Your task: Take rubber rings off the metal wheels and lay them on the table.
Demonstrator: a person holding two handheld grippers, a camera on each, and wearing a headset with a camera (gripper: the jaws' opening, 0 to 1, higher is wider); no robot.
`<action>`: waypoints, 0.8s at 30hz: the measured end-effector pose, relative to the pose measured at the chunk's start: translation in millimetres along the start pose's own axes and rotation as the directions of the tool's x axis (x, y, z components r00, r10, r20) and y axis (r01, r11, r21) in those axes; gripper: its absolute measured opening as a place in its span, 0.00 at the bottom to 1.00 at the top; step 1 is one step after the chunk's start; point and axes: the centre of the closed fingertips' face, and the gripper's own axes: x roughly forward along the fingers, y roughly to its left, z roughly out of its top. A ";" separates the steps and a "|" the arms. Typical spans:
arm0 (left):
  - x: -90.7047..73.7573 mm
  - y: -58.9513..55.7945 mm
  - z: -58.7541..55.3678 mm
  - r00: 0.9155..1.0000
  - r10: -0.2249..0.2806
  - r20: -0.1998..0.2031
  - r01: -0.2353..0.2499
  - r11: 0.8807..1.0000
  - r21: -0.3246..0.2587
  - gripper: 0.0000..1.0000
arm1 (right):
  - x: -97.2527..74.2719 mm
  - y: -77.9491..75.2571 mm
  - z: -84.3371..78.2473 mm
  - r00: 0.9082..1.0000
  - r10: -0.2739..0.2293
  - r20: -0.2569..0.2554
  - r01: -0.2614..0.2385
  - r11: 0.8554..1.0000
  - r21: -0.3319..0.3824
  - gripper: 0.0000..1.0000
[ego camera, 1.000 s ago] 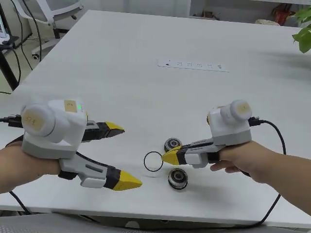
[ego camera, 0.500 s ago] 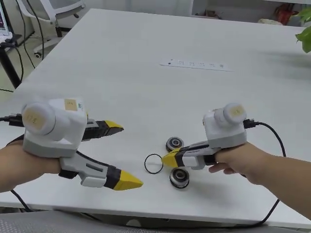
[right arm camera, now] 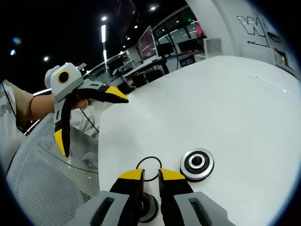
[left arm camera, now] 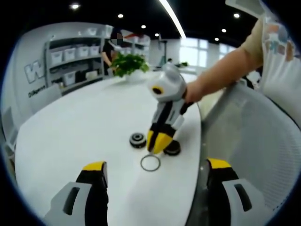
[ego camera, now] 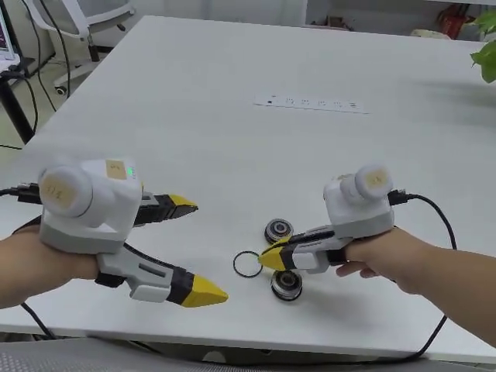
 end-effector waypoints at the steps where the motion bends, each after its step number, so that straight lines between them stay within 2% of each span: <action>1: 0.1 0.1 0.4 1.000 0.000 -0.001 0.000 1.000 0.002 0.87 | -0.6 0.1 1.0 1.000 0.000 0.003 0.000 1.000 -0.002 0.11; 12: 3.6 -0.8 7.1 1.000 -0.009 -0.007 0.009 1.000 0.016 0.86 | -17.2 3.7 14.7 0.998 0.007 0.056 -0.006 1.000 -0.021 0.19; 24: 12.8 0.6 23.5 1.000 -0.025 0.002 0.024 0.999 0.035 0.86 | -44.3 12.2 28.7 0.991 0.012 0.137 -0.008 1.000 -0.030 0.22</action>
